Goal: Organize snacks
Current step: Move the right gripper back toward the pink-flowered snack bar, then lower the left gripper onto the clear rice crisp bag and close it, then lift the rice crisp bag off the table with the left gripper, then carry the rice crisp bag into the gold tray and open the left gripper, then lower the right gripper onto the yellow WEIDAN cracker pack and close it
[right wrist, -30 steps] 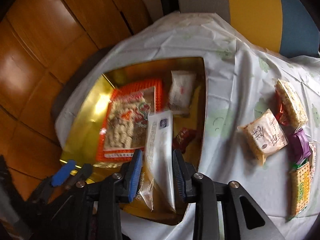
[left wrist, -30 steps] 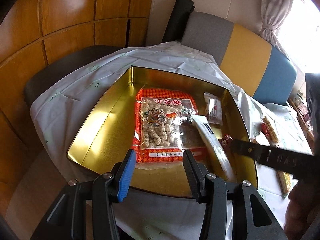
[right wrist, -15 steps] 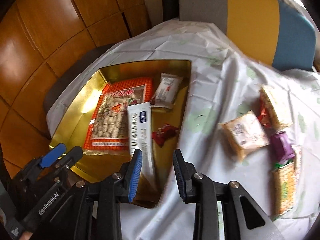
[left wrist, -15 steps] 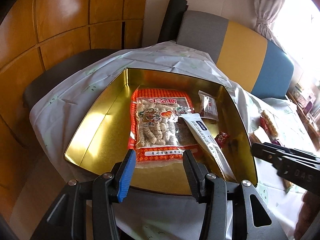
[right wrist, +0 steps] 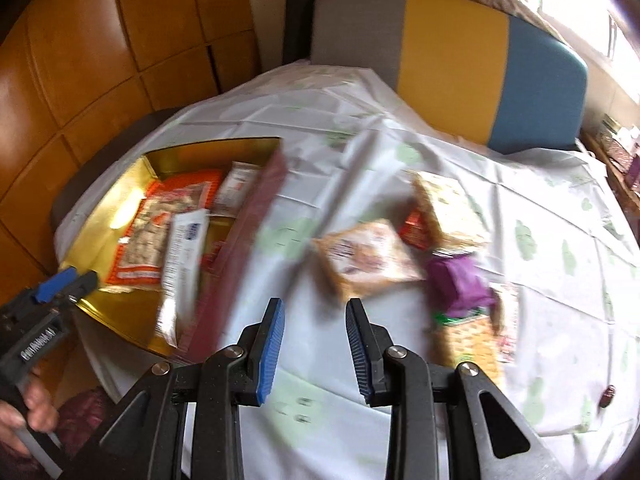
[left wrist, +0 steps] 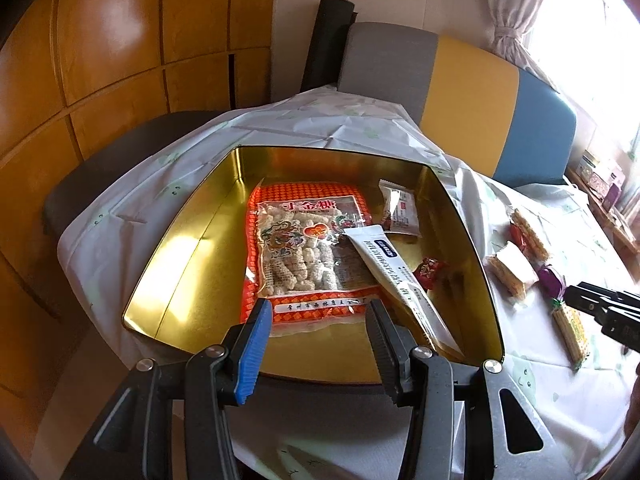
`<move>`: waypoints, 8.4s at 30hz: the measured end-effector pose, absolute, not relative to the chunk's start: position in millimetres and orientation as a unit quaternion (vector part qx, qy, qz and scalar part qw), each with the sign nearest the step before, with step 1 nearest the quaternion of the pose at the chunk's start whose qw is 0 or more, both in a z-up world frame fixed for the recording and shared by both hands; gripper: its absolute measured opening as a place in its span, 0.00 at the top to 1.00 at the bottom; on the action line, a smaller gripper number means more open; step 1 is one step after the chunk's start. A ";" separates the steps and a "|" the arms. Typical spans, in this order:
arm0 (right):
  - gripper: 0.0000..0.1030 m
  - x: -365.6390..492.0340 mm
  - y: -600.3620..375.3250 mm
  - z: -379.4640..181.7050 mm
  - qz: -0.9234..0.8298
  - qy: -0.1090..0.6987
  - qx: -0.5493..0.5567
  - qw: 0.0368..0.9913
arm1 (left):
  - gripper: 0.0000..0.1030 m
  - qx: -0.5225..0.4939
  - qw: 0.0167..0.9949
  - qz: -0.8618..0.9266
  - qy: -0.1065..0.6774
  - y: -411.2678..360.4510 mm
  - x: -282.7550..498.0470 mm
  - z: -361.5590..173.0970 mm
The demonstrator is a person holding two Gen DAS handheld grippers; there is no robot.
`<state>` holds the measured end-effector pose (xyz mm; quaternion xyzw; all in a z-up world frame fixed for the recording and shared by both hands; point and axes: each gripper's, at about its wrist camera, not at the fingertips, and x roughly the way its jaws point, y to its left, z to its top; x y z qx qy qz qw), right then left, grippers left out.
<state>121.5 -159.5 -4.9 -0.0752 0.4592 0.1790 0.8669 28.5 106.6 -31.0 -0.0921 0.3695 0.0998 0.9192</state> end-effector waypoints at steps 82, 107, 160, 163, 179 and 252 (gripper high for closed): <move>0.62 165.5 -338.0 -12.1 0.093 0.518 0.069 0.847 | 0.13 0.062 0.830 -0.023 0.554 -203.5 333.2 -57.9; 0.62 168.8 -340.9 -28.6 0.063 0.543 0.052 0.836 | 0.26 0.075 0.899 -0.133 0.411 -136.8 196.5 12.3; 0.52 149.2 -263.4 -77.7 0.144 0.574 -0.134 0.795 | 0.29 0.059 0.899 -0.140 0.411 -100.3 69.0 -40.5; 0.52 148.3 -262.6 -78.4 0.144 0.573 -0.133 0.796 | 0.29 0.057 0.902 -0.139 0.406 -98.0 64.6 -33.2; 0.52 145.9 -262.5 -76.9 0.145 0.567 -0.143 0.798 | 0.51 0.030 0.881 -0.155 0.446 -86.6 66.7 -41.6; 0.52 144.7 -262.1 -74.0 0.143 0.563 -0.149 0.800 | 0.19 -0.034 0.901 0.120 0.415 76.6 80.1 -32.8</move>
